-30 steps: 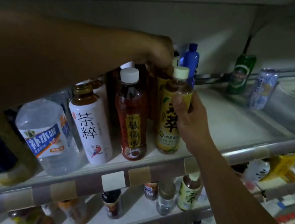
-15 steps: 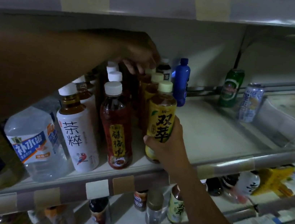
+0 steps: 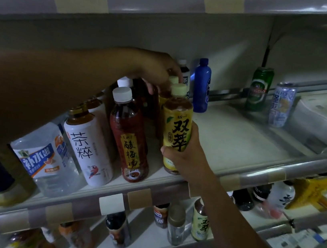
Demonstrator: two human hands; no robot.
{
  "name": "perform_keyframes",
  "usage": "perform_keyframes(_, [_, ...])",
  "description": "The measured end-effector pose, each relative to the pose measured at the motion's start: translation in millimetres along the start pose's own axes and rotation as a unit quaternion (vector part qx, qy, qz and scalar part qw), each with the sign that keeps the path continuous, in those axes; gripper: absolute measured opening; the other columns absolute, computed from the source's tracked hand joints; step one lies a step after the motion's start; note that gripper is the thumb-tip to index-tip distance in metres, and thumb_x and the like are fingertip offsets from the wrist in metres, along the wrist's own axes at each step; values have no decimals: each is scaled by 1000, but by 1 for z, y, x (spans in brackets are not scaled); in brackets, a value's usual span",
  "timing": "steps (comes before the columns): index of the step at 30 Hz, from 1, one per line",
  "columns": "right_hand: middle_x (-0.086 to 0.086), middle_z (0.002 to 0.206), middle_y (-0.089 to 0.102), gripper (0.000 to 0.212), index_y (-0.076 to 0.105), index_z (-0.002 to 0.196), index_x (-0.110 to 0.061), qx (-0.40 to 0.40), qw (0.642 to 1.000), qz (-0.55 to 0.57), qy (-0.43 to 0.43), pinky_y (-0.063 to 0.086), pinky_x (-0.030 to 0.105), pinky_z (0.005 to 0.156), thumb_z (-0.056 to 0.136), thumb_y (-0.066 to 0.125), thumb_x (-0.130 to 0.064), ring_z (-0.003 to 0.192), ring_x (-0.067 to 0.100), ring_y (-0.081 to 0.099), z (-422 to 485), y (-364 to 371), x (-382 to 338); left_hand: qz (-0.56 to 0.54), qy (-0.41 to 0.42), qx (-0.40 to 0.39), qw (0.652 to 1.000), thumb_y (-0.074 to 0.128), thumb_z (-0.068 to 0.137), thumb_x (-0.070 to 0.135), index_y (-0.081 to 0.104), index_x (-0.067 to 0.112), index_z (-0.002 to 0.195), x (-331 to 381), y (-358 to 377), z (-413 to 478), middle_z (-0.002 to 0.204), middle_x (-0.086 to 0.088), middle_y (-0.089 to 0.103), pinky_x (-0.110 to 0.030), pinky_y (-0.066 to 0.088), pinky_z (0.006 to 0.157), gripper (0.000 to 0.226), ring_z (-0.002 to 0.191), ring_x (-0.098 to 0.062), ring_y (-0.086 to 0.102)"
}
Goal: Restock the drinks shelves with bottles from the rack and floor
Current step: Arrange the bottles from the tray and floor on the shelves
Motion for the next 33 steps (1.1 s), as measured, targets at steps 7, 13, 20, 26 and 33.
perform_keyframes(7, [-19,107,62,80,30,126,-58,-12,1000,-11,6,56,46,91,66,76,-32,100,6,65,-1,-1,3,15,14,0,1000,56,95,3,57,21,123,5,5,-2,114,-10,62,-29,53,64,34,83,-19,63])
perform_keyframes(13, [-15,113,61,87,27,132,-53,-15,999,-15,34,56,45,94,63,77,-36,105,8,64,-3,0,0,24,-15,10,1000,53,94,0,54,23,133,7,5,-7,122,-6,57,-27,52,64,45,88,-18,60])
perform_keyframes(20, [-15,131,44,84,23,139,-49,-5,997,-56,61,40,3,73,79,78,-29,101,-15,53,-36,-18,-19,46,12,212,976,40,99,1,58,10,132,24,-13,-40,141,-11,52,-30,43,90,39,121,-27,53])
perform_keyframes(26, [2,144,44,74,26,152,-30,43,967,-234,88,49,45,98,88,63,-37,115,24,52,-109,-50,-54,4,51,283,958,41,100,12,60,13,124,43,10,-96,126,-12,60,-39,47,88,31,108,-28,56])
perform_keyframes(33, [6,161,22,78,16,155,-27,64,862,-482,143,22,54,117,90,54,-49,146,44,14,-224,-75,-69,127,182,299,928,48,97,23,45,19,137,82,124,-166,145,-8,44,-54,41,100,40,129,-36,42])
Point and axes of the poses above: each hand's wrist, its own z-axis towards the middle knuckle, its own y-axis out of the palm, x = y × z, the point moved 6 cm from there along z, towards the middle knuckle
